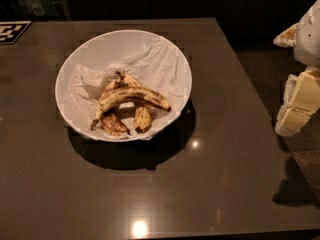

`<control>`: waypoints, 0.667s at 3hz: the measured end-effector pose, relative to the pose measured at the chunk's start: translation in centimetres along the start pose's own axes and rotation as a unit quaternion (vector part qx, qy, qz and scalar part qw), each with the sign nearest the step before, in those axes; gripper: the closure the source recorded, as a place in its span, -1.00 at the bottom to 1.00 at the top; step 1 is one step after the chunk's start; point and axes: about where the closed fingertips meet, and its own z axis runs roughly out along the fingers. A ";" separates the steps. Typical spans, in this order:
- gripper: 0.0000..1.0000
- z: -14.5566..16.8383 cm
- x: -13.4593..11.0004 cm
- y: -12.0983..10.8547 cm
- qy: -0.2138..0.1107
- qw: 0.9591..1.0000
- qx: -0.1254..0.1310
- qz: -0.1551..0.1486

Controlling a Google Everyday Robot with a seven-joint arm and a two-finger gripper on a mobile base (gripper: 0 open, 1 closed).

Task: Pick banana from white bowl

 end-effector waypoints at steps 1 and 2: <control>-1.00 0.0 0.0 0.0 0.000 1.000 0.000 0.000; -1.00 -0.4 -0.9 0.2 0.003 1.000 0.010 -0.013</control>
Offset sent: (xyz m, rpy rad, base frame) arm -0.0021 0.0182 0.0060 -0.0424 -0.0230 0.0431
